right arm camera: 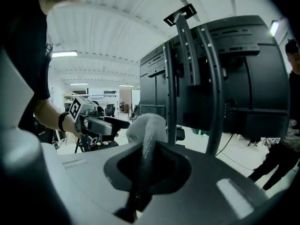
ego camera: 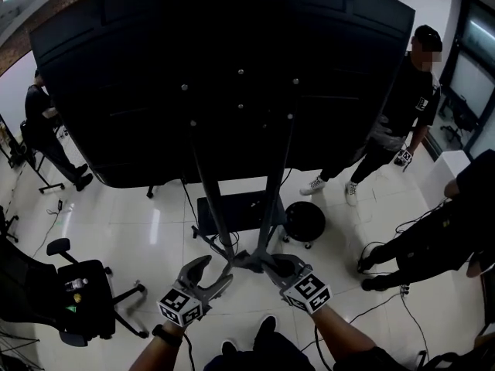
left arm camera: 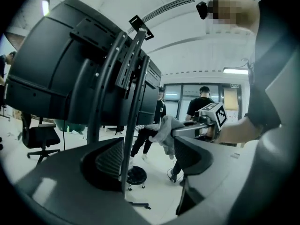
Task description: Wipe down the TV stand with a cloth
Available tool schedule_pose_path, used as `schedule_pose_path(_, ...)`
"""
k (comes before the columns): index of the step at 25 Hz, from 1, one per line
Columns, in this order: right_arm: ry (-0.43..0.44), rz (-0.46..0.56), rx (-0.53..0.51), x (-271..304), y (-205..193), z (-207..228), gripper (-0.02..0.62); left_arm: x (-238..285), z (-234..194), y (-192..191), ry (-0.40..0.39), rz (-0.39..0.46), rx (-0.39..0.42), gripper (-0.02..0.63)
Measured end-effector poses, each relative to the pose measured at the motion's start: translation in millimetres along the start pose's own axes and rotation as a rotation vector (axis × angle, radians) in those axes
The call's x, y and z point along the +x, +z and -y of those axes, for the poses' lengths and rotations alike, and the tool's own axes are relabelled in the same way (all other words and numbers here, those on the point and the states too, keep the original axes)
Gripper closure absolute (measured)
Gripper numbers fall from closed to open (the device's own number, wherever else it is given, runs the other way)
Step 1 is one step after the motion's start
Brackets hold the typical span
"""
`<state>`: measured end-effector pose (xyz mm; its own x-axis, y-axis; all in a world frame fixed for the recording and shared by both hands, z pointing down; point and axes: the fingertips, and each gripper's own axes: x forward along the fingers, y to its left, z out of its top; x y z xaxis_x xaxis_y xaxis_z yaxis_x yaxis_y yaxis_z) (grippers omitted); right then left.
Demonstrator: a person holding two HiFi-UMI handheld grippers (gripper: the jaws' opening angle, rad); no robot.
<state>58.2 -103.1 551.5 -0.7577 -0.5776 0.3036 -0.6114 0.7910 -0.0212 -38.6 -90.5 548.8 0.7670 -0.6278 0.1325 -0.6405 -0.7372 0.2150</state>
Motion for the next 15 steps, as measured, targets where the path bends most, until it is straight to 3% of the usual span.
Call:
schedule_pose_path(8,-0.115,0.093,0.049,-65.6,41.3,-85.6,0.580,-94.4,59.2,21.1,-0.098,0.056,0.021,0.243)
schedule_pose_path(15,-0.151,0.135,0.035,-104.0,54.5,-153.9,0.580,-158.1,91.9,17.8,-0.122,0.062,0.051,0.249)
